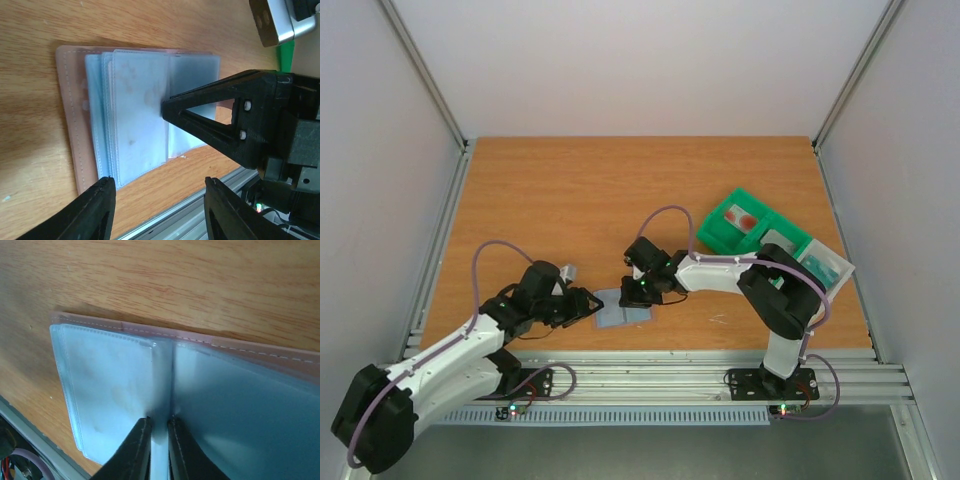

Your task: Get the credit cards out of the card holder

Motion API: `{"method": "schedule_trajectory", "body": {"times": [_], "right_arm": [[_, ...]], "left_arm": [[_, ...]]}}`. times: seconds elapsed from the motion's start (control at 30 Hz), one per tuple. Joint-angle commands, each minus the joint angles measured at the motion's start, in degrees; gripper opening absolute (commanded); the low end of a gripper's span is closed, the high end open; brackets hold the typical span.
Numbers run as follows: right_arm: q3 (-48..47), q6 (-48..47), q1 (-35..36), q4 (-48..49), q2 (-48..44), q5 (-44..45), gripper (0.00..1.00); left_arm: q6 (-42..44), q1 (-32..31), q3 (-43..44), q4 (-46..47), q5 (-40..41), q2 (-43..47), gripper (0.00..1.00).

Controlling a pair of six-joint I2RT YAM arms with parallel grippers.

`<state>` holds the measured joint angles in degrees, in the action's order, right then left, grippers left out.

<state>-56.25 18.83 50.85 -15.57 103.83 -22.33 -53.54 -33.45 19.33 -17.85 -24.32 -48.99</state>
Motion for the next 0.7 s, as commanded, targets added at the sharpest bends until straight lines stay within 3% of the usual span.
{"method": "schedule_trajectory", "body": {"times": [0.0, 0.23, 0.67], "right_arm": [[2.2, 0.67, 0.73, 1.71, 0.93, 1.44, 0.09], [4.44, 1.4, 0.77, 4.06, 0.23, 1.8, 0.02], [6.9, 3.49, 0.72, 9.02, 0.15, -0.64, 0.01]], "left_arm": [[-0.99, 0.16, -0.98, 5.95, -2.22, -2.13, 0.5], [-1.57, 0.15, -1.23, 9.39, -1.87, -5.96, 0.5], [-1.95, 0.14, -2.57, 17.23, -1.14, -10.88, 0.47]]}}
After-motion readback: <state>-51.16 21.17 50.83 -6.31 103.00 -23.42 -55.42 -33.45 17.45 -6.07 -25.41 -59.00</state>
